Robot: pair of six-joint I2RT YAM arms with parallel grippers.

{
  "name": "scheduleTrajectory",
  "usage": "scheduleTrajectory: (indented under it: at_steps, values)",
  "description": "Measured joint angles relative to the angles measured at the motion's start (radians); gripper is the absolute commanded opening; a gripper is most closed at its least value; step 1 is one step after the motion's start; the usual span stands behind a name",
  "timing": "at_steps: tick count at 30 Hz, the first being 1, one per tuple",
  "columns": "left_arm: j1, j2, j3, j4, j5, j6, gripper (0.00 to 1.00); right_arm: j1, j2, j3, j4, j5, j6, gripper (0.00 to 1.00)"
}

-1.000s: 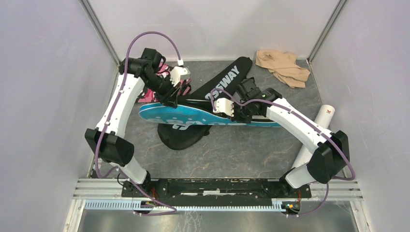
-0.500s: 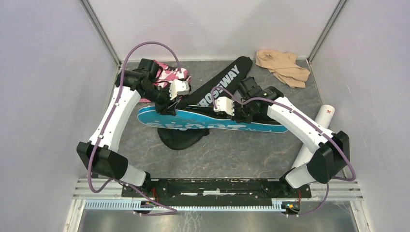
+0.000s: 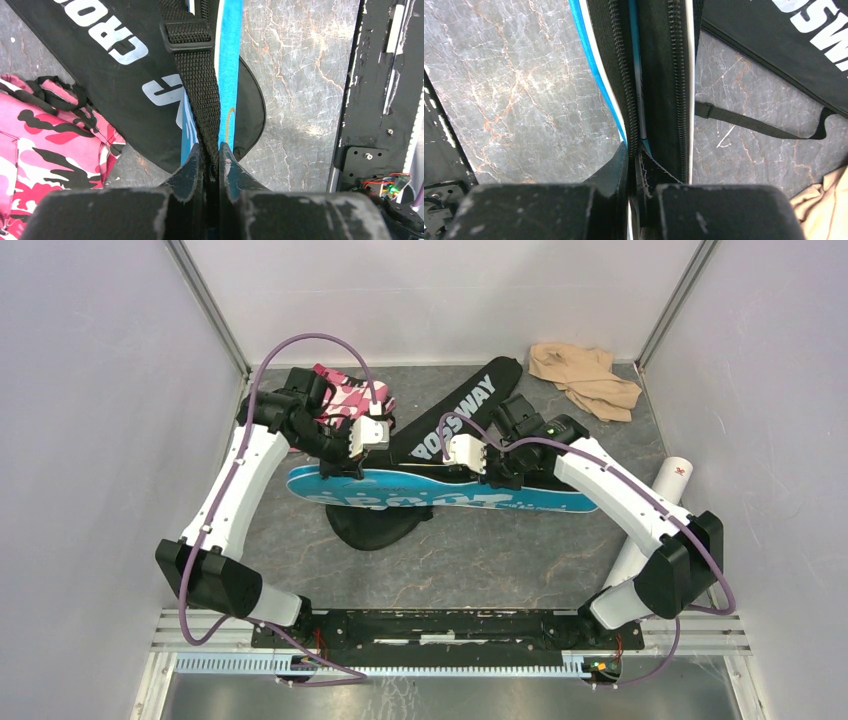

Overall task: Pack up the badminton gear
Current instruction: Adjust the racket bag at the center of the board.

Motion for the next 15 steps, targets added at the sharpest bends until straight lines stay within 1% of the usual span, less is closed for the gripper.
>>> scheduleTrajectory:
  at_steps: [3,7,9,10,12,14,15]
  values:
    - [-0.003,0.0,0.0,-0.008,0.003,0.034,0.02,0.0,-0.001,0.002,0.003,0.023,0.0,0.33]
    - [-0.005,0.002,0.011,-0.044,-0.001,0.058,0.02,0.0,-0.012,0.002,0.015,0.056,0.002,0.55]
    - [-0.005,0.007,0.036,-0.065,-0.004,0.061,0.02,0.0,-0.024,0.002,0.02,0.064,-0.006,0.69]
    - [-0.005,0.01,0.047,-0.071,-0.004,0.061,0.02,0.0,-0.031,0.002,0.023,0.067,-0.005,0.78]
    - [-0.005,0.019,0.068,-0.086,-0.005,0.061,0.02,0.0,-0.045,0.002,0.03,0.072,-0.013,0.88]
    - [-0.005,0.03,0.086,-0.098,-0.004,0.061,0.02,0.0,-0.058,0.002,0.037,0.073,-0.021,0.96]
    - [-0.005,0.034,0.091,-0.102,-0.003,0.061,0.02,0.0,-0.061,0.002,0.039,0.072,-0.024,0.98]
